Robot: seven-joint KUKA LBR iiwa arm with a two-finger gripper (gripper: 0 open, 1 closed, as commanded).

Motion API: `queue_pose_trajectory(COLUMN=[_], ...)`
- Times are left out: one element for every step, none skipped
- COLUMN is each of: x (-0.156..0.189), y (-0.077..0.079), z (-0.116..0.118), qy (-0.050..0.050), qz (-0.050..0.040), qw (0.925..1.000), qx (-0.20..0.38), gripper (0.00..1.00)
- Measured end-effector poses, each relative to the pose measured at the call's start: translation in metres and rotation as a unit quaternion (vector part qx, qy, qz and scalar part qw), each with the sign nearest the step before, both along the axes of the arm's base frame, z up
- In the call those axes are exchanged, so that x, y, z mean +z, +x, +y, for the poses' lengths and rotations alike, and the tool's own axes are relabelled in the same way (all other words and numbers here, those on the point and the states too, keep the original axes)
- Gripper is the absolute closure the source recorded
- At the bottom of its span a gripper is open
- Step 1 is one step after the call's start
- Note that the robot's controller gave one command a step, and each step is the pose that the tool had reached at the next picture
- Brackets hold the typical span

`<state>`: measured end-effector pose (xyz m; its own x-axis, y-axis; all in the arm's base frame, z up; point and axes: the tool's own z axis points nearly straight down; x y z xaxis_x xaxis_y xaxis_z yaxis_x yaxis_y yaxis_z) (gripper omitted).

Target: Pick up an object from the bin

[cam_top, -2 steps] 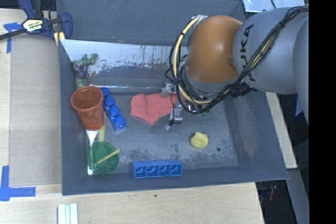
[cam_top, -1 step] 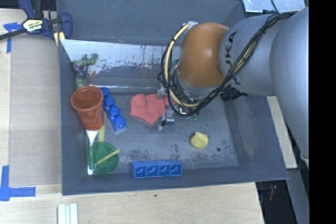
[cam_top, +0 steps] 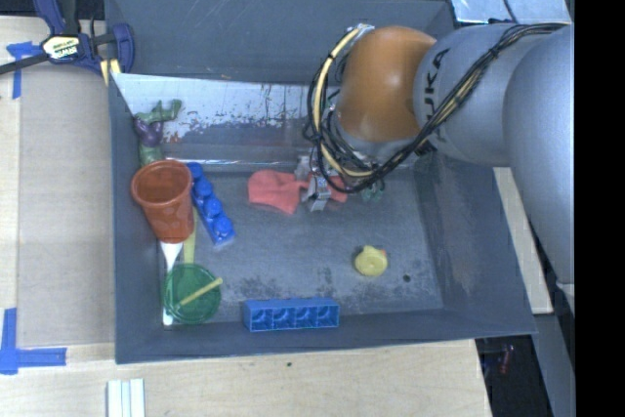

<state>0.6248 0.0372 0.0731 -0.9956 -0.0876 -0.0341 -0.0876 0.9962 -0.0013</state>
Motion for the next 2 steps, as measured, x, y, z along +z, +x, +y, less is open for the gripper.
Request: queue_pose_trajectory(x=[0.000,0.000], y=[0.000,-0.010], z=[0.000,-0.015], qy=[0.000,-0.003], qz=[0.0000,-0.0027], qw=[1.0000,0.9920], qx=[0.000,0.127], gripper=[1.00,1.00])
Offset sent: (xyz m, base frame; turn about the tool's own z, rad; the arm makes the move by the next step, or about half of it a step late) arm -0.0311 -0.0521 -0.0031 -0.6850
